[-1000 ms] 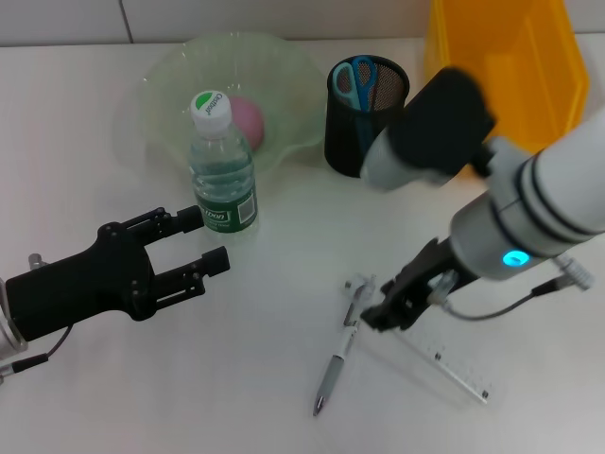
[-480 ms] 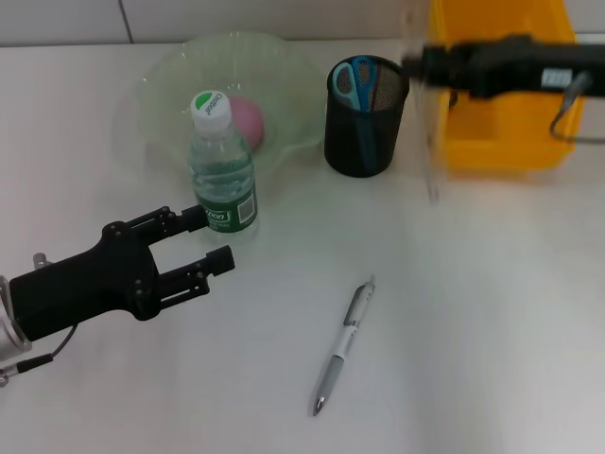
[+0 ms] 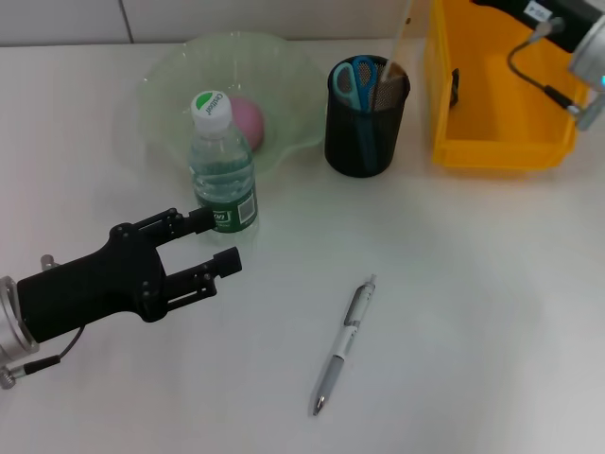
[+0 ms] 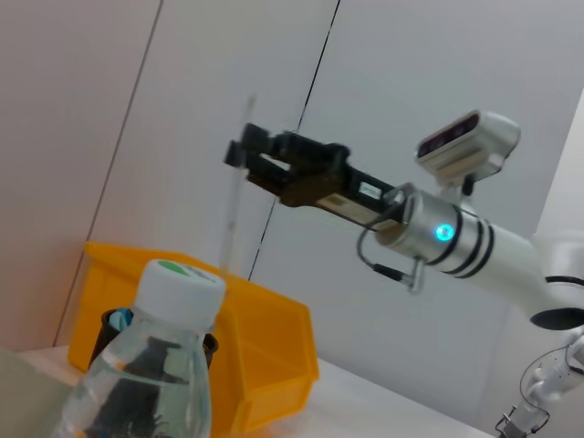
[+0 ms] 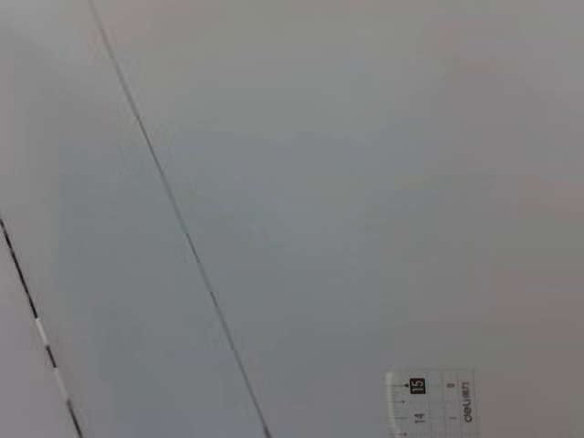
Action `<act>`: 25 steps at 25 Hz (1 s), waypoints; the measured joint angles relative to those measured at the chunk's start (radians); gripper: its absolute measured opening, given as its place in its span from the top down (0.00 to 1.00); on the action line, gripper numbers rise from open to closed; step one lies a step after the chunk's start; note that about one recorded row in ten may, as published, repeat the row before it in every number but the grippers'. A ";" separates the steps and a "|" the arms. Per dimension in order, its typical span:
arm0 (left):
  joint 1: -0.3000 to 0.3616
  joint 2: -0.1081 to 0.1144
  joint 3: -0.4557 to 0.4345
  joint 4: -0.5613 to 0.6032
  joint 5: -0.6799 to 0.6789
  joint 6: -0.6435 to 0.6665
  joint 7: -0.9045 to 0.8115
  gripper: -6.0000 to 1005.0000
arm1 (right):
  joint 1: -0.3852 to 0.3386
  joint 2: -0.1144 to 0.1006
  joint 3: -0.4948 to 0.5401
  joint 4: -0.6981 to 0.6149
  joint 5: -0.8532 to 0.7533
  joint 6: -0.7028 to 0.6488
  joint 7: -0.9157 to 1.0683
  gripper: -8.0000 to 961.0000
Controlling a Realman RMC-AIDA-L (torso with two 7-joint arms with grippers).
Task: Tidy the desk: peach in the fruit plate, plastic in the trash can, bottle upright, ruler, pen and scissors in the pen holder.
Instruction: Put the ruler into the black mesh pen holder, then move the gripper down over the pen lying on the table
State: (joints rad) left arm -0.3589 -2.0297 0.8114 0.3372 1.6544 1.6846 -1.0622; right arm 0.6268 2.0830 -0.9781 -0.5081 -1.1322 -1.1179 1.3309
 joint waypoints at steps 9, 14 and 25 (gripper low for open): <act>-0.001 -0.006 0.000 0.000 0.005 -0.003 0.008 0.33 | 0.141 0.010 -0.012 0.198 0.063 0.132 -0.173 0.54; 0.000 -0.007 0.000 0.000 0.005 0.000 0.008 0.33 | 0.170 0.010 -0.012 0.251 0.064 0.151 -0.213 0.54; 0.000 -0.006 0.006 0.000 0.005 0.003 0.002 0.33 | 0.144 0.009 -0.012 0.254 0.065 0.099 -0.208 0.41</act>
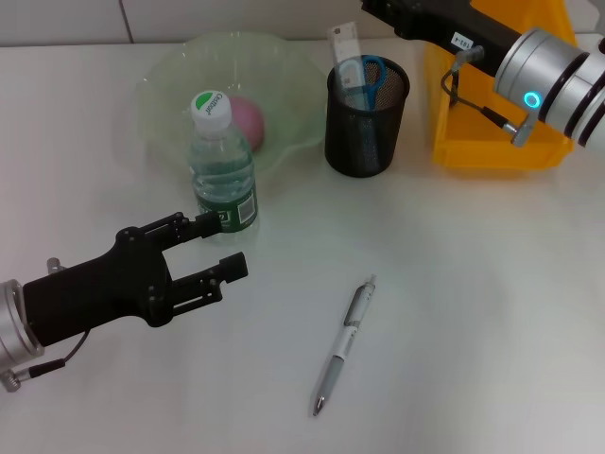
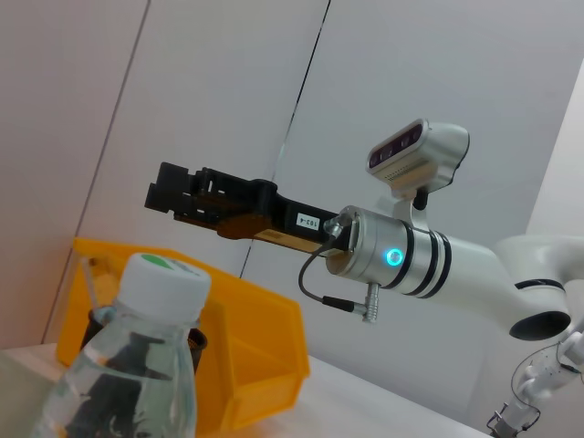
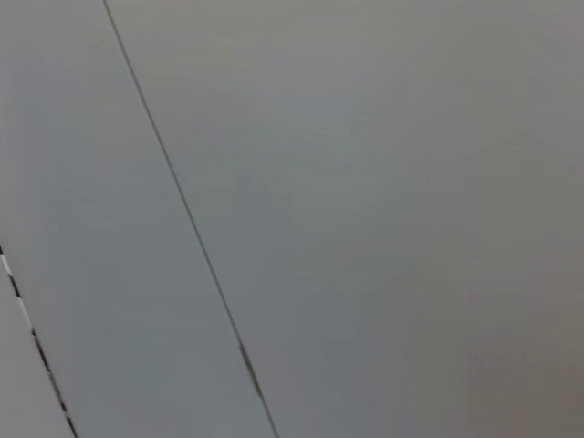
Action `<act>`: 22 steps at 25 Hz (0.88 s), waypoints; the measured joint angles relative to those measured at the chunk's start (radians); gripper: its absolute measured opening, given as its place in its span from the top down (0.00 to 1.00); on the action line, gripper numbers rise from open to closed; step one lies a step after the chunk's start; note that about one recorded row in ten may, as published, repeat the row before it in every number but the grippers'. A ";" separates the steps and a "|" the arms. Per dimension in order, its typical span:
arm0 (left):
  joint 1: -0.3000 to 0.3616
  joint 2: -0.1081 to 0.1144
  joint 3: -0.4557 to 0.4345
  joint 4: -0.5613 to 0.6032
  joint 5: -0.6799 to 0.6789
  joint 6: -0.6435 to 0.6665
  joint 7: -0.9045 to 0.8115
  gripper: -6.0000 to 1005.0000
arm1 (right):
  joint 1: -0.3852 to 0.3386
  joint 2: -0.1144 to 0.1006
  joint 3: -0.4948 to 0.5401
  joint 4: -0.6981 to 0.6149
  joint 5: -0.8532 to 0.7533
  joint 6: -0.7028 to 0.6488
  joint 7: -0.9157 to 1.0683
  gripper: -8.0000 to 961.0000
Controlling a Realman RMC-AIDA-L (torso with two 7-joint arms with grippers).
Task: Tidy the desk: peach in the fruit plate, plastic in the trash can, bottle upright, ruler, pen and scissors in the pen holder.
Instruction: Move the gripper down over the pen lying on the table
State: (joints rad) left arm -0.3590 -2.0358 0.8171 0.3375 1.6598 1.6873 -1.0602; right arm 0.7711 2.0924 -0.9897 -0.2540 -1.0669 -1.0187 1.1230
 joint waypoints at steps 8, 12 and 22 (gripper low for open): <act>0.003 0.007 -0.004 0.001 0.000 0.020 -0.036 0.33 | -0.133 -0.023 0.002 -0.139 -0.056 -0.256 0.122 0.33; 0.012 0.019 0.007 0.084 0.007 0.075 -0.205 0.33 | -0.313 -0.067 0.012 -0.344 -0.200 -0.532 0.226 0.32; 0.045 -0.037 0.114 0.626 0.118 0.183 -0.794 0.33 | -0.496 -0.142 0.354 -0.414 -0.742 -1.000 0.141 0.32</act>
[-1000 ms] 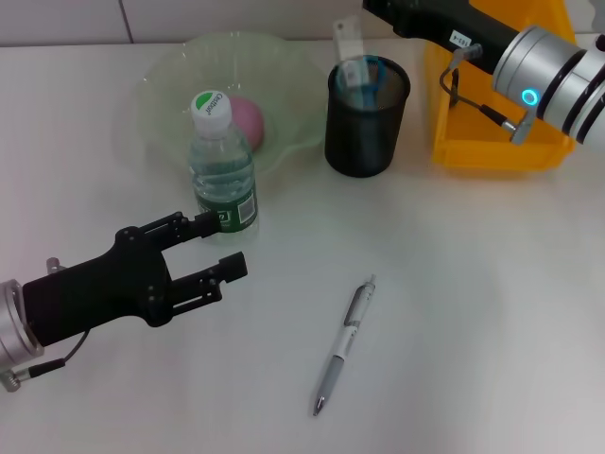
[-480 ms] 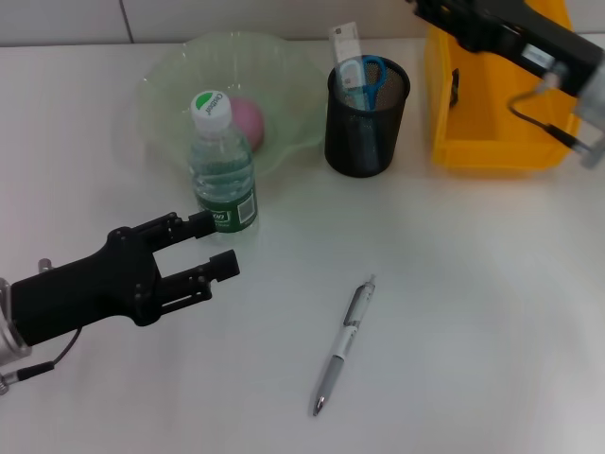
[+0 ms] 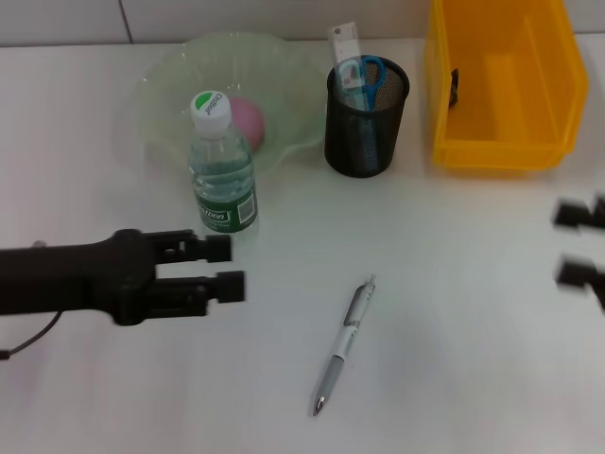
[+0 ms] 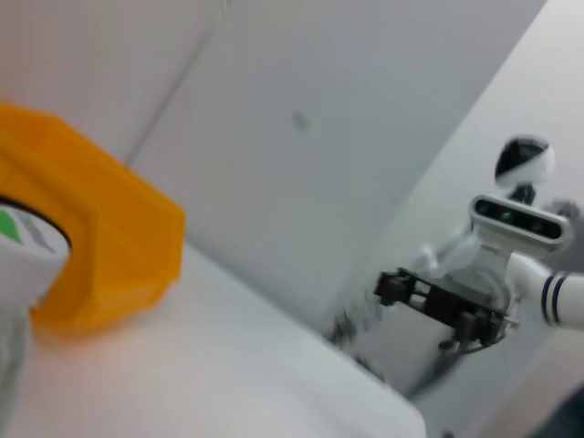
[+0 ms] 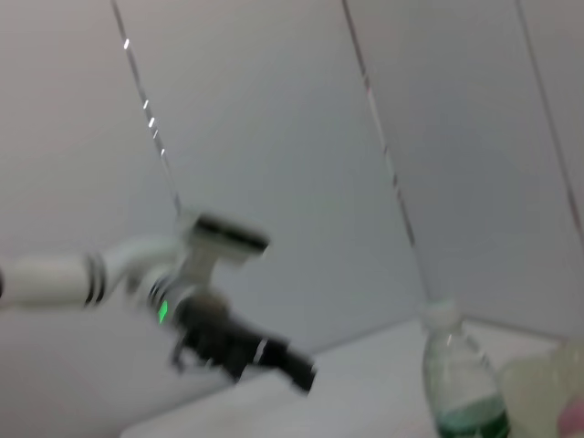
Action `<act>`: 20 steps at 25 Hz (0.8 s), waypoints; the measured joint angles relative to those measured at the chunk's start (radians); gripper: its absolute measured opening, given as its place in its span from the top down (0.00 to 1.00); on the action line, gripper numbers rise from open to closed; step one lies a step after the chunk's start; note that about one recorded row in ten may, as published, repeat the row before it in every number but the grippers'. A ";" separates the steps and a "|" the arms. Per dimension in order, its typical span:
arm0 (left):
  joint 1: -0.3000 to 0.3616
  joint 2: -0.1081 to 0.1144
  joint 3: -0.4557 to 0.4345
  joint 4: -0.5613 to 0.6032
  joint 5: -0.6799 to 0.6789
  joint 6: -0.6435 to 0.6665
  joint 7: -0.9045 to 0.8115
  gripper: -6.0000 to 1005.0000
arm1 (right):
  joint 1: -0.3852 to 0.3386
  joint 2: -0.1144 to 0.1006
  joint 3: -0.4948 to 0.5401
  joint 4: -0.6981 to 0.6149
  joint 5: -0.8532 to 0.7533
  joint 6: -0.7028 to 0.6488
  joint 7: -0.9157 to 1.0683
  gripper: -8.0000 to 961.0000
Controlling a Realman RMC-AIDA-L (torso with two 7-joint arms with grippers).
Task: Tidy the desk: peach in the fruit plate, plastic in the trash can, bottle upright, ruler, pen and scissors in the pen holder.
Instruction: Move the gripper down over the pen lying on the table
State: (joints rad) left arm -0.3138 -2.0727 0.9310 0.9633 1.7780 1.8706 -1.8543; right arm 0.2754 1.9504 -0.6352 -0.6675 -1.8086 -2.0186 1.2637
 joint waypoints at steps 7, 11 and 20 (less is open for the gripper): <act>-0.142 0.006 0.217 0.155 0.015 -0.049 -0.314 0.34 | -0.045 0.005 0.163 -0.006 -0.264 -0.067 -0.104 0.32; -0.278 -0.001 0.349 0.179 0.124 -0.139 -0.505 0.34 | -0.053 0.008 0.165 -0.002 -0.305 -0.045 -0.121 0.32; -0.415 -0.007 0.683 0.268 0.332 -0.395 -0.822 0.34 | -0.073 0.007 0.300 -0.008 -0.383 -0.009 -0.124 0.32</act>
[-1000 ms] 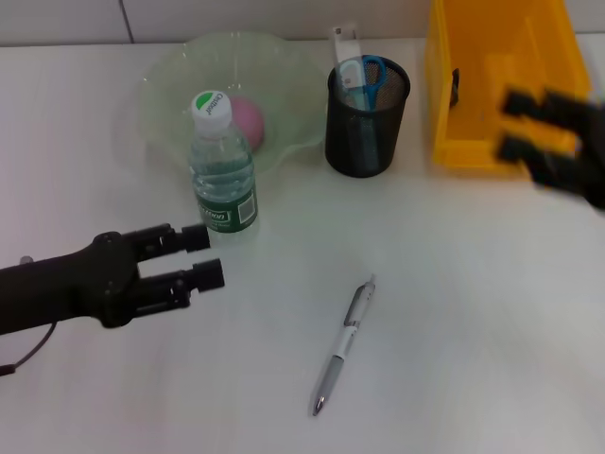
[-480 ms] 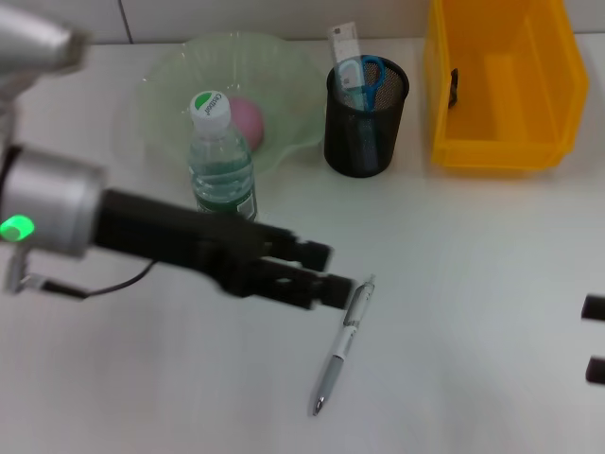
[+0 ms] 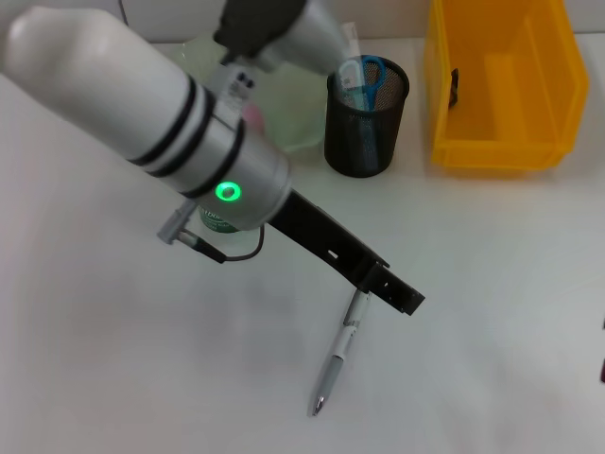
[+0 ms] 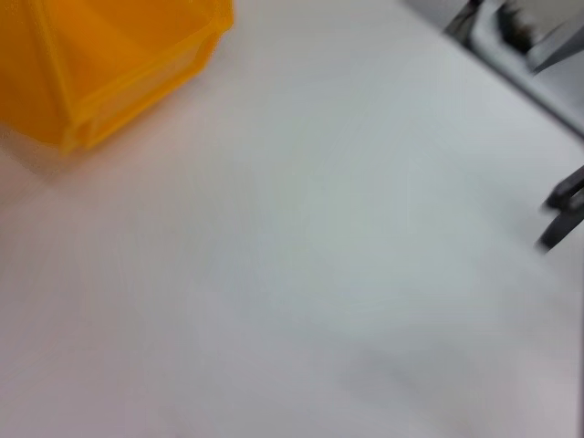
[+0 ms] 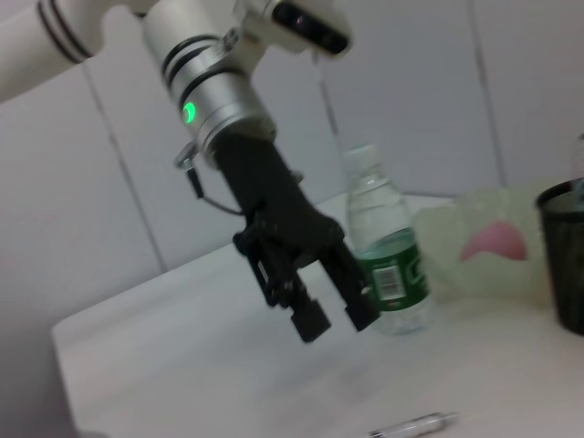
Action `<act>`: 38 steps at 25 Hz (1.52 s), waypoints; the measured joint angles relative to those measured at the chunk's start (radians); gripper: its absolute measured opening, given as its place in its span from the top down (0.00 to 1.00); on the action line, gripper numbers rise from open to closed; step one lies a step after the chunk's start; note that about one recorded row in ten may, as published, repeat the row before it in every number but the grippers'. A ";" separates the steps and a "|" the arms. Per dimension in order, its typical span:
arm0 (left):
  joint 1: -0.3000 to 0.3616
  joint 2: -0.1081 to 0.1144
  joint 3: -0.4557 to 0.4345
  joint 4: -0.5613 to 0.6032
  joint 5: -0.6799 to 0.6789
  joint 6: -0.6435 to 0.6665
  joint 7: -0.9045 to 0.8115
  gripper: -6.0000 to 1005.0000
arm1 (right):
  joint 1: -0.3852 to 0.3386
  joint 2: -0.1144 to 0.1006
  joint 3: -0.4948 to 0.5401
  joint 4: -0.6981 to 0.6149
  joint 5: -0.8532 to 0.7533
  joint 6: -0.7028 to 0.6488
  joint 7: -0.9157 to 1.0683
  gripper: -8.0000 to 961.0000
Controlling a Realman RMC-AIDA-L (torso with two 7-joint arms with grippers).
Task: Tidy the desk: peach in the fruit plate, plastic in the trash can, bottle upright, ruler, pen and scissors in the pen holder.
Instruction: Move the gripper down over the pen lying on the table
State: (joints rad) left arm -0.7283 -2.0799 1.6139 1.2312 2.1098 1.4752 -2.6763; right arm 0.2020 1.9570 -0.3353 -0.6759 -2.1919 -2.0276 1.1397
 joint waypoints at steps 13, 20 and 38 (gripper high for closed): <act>-0.003 0.000 0.220 0.073 0.198 -0.089 -0.199 0.34 | 0.004 0.002 0.035 -0.011 0.001 0.017 0.000 0.33; 0.013 0.000 0.292 0.072 0.194 -0.146 -0.200 0.34 | 0.017 0.003 0.037 -0.006 0.004 0.019 0.003 0.33; 0.018 0.000 0.392 0.060 0.281 -0.210 -0.199 0.34 | 0.022 0.014 0.038 -0.002 0.005 0.030 0.003 0.33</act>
State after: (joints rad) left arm -0.7103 -2.0800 2.0060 1.2908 2.3903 1.2649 -2.8749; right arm 0.2241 1.9713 -0.2975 -0.6779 -2.1874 -1.9976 1.1424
